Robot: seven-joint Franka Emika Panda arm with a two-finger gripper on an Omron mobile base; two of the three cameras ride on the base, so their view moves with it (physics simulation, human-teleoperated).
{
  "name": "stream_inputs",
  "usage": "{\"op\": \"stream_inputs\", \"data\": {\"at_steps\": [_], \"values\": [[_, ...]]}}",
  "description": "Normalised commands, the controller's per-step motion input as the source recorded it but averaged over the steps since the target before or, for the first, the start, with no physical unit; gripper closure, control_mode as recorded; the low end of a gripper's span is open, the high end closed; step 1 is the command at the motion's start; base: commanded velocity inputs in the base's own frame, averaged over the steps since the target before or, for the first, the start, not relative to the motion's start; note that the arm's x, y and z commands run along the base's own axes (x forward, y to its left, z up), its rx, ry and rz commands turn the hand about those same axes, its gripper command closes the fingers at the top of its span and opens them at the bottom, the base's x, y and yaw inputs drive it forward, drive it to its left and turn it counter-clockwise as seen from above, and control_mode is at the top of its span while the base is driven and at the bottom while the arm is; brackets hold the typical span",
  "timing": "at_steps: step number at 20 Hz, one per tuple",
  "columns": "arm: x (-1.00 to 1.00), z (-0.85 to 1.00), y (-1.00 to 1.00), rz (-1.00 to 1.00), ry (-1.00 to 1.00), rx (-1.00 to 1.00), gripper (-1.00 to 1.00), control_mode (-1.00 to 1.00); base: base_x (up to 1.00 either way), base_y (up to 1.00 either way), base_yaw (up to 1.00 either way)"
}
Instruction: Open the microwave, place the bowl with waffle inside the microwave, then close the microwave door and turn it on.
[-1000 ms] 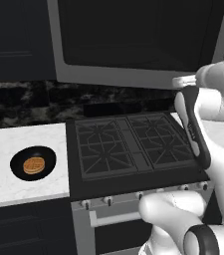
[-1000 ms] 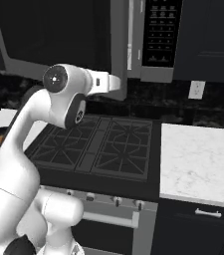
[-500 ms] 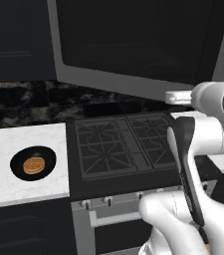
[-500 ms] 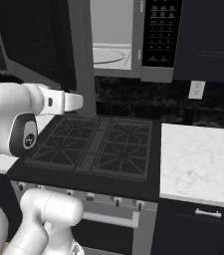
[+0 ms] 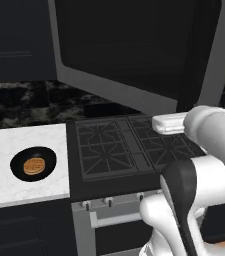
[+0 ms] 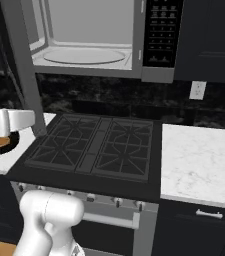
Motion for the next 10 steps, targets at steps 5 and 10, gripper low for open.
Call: {"op": "stream_inputs", "data": {"at_steps": [5, 10], "values": [[-1.00, 0.01, -0.07, 0.29, -0.05, 0.04, -1.00, -1.00, 0.00, 0.00, 0.00], [-1.00, 0.12, -0.20, 0.30, -0.01, 0.15, -1.00, -1.00, 0.00, 0.00, 0.00]]}}
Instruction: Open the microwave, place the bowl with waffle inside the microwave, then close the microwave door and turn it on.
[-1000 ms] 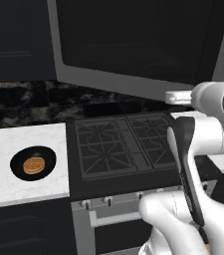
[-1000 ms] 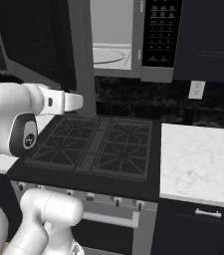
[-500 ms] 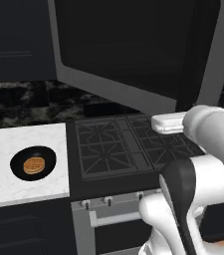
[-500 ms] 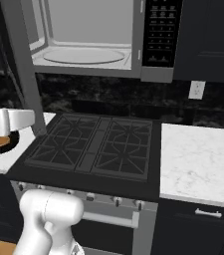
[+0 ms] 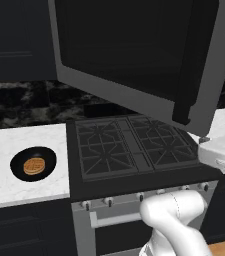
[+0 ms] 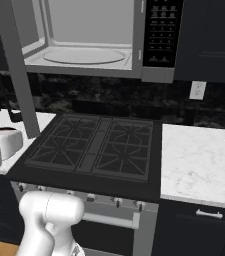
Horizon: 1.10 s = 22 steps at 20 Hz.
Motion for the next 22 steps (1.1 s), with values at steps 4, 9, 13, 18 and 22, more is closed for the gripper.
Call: {"op": "stream_inputs", "data": {"at_steps": [4, 9, 13, 18, 22], "values": [[-1.00, 0.25, -0.44, 0.27, 0.04, 0.23, -1.00, -1.00, 0.00, 0.00, 0.00], [-0.32, 0.28, -0.75, 0.18, 0.01, 0.27, -1.00, -1.00, 0.00, 0.00, 0.00], [0.22, 0.00, -0.74, 0.01, 0.03, 0.26, -1.00, -1.00, 0.00, 0.00, 0.00], [0.57, -0.01, -0.42, 0.00, 0.27, 0.38, -1.00, -1.00, 0.00, 0.00, 0.00], [0.87, -0.11, -0.24, 0.01, 0.36, 0.38, -1.00, -1.00, 0.00, 0.00, 0.00]]}}
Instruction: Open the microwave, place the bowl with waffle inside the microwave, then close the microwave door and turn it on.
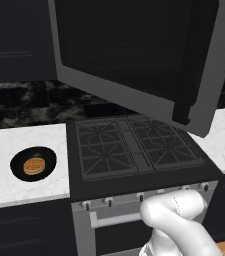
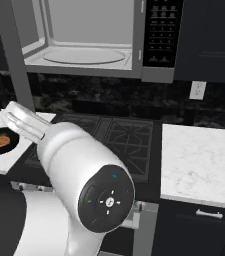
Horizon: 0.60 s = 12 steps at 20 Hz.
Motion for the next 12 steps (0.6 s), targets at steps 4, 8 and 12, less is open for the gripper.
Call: {"op": "stream_inputs", "data": {"at_steps": [4, 8, 12], "values": [[0.94, -0.29, -0.08, 0.12, 0.17, 0.44, -1.00, -1.00, 0.00, 0.00, 0.00], [0.87, -0.22, 0.00, 0.28, 0.07, 0.44, -1.00, -1.00, 0.00, 0.00, 0.00], [0.93, -0.24, 0.00, 0.39, 0.20, 0.27, -1.00, -1.00, 0.00, 0.00, 0.00]]}}
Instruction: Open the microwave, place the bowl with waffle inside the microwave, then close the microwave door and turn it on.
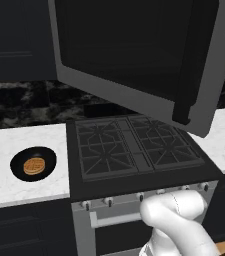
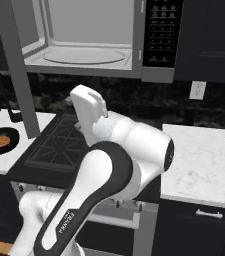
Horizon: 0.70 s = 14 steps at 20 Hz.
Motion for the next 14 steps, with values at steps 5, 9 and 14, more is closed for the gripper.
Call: {"op": "stream_inputs", "data": {"at_steps": [5, 9, 14], "values": [[0.64, -0.05, 0.07, 0.27, 0.26, 0.09, -1.00, -1.00, 0.00, 0.00, 0.00], [0.45, 0.00, 0.28, 0.29, 0.28, 0.00, -1.00, -1.00, 0.00, 0.00, 0.00], [0.16, 0.00, 0.71, 0.26, 0.19, 0.00, -1.00, -1.00, 0.00, 0.00, 0.00]]}}
